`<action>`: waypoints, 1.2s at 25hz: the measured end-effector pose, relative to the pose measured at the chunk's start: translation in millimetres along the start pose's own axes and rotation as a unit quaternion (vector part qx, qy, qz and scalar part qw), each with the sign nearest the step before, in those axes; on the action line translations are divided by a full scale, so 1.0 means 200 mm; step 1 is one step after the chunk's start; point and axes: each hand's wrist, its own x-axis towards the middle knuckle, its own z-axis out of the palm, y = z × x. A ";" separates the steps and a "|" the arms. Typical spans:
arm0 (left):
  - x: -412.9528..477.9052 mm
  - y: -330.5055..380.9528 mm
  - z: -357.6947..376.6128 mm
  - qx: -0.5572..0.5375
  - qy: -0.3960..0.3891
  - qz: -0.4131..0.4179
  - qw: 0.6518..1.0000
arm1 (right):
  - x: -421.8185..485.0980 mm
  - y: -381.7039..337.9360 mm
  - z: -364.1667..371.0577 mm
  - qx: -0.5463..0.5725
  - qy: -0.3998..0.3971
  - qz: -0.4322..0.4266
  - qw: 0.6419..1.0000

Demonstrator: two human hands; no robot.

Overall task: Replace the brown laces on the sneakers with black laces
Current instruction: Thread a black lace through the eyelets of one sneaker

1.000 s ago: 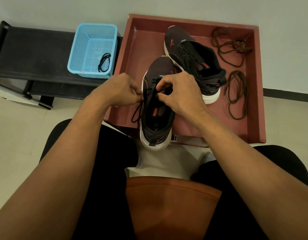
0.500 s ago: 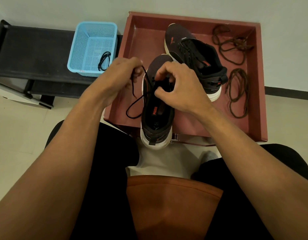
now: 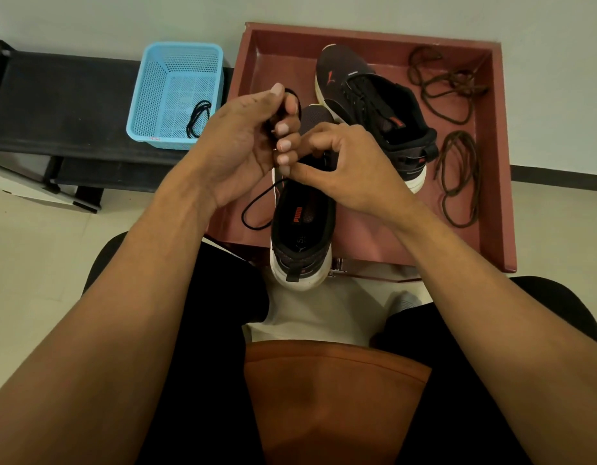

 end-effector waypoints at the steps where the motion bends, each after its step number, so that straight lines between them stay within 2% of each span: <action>1: 0.00 0.00 0.00 0.006 0.004 -0.002 1.000 | 0.00 0.00 -0.01 0.002 -0.004 -0.001 1.000; 5: 0.00 0.00 0.01 0.007 0.018 0.003 1.000 | -0.02 -0.01 -0.05 0.085 -0.032 0.021 0.996; 8: 0.00 -0.01 0.00 0.008 0.023 0.018 1.000 | -0.02 -0.02 -0.06 0.152 -0.007 0.044 0.987; 15: 0.02 -0.03 0.01 -0.012 0.019 0.017 1.000 | -0.02 -0.01 -0.05 0.220 0.017 0.102 0.970; 20: 0.02 -0.04 0.03 -0.029 0.015 0.015 0.999 | -0.02 0.00 -0.05 0.221 0.038 0.128 0.966; 22: 0.03 -0.05 0.01 0.006 0.048 0.025 0.999 | -0.02 -0.01 -0.06 0.218 0.043 0.129 0.967; 23: 0.05 -0.06 0.00 0.079 0.101 0.038 0.991 | -0.02 -0.01 -0.08 0.214 0.049 0.130 0.967; 24: 0.06 -0.08 -0.03 0.188 0.170 0.054 0.966 | -0.02 -0.01 -0.09 0.209 0.059 0.130 0.967; 26: 0.06 -0.12 -0.07 0.408 0.308 0.119 0.851 | -0.01 0.00 -0.11 0.192 0.080 0.129 0.969; 27: 0.06 -0.12 -0.07 0.473 0.323 0.169 0.802 | -0.01 0.00 -0.12 0.182 0.090 0.128 0.971; 28: 0.06 -0.12 -0.06 0.516 0.295 0.218 0.774 | 0.00 0.00 -0.12 0.171 0.098 0.126 0.972; 30: 0.06 -0.10 -0.03 0.573 0.194 0.266 0.751 | 0.00 0.01 -0.13 0.156 0.108 0.132 0.973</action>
